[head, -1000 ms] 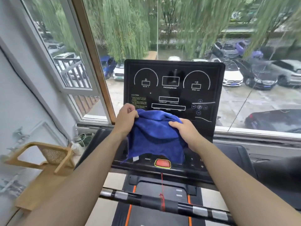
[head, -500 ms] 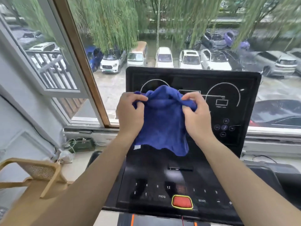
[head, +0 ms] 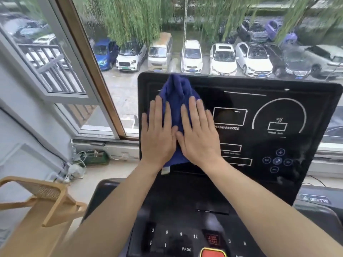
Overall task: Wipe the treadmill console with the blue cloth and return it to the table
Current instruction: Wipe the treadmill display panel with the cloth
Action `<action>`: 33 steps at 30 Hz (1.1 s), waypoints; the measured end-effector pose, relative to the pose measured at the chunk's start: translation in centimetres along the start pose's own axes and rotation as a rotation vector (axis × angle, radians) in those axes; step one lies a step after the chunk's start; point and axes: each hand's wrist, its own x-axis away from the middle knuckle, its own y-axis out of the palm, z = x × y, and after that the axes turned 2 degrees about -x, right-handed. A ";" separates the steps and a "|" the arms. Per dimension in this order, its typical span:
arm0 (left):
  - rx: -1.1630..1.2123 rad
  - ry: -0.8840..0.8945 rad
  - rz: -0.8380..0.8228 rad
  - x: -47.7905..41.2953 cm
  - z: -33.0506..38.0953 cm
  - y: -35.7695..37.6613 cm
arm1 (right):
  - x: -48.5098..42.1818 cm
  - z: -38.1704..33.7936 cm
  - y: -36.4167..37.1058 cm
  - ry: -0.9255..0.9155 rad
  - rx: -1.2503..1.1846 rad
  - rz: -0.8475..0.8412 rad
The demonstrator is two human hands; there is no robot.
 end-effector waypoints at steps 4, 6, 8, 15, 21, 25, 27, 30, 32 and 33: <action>-0.078 0.076 -0.145 8.3 -0.9 1.3 | 6.7 -1.8 2.9 -0.138 0.056 -0.075; -0.096 0.078 -0.135 6.5 -1.2 1.2 | 4.7 -1.1 2.4 -0.182 0.080 -0.038; -0.082 0.048 -0.065 1.3 -0.9 -0.1 | 0.2 0.0 0.6 -0.153 0.106 0.040; -0.032 -0.009 -0.028 -3.2 -0.7 -1.1 | -2.7 1.0 -0.8 -0.015 0.055 0.070; -0.015 0.107 -0.168 9.1 1.0 1.7 | 9.4 0.4 2.3 -0.148 0.164 -0.102; -0.021 0.051 -0.114 2.4 2.7 0.8 | 3.4 2.9 -0.2 -0.127 0.204 -0.011; -0.037 0.013 -0.053 -2.9 3.0 -0.4 | -0.8 4.5 -2.1 -0.077 0.220 0.030; -0.045 0.053 -0.010 -7.1 4.5 -1.3 | -3.2 7.0 -4.0 0.009 0.212 0.071; -0.020 0.146 -0.007 -6.5 6.1 -0.9 | -1.0 8.2 -3.9 0.071 0.204 0.062; -0.008 0.203 -0.021 -5.1 7.0 -0.3 | 1.0 8.6 -3.4 0.106 0.199 0.036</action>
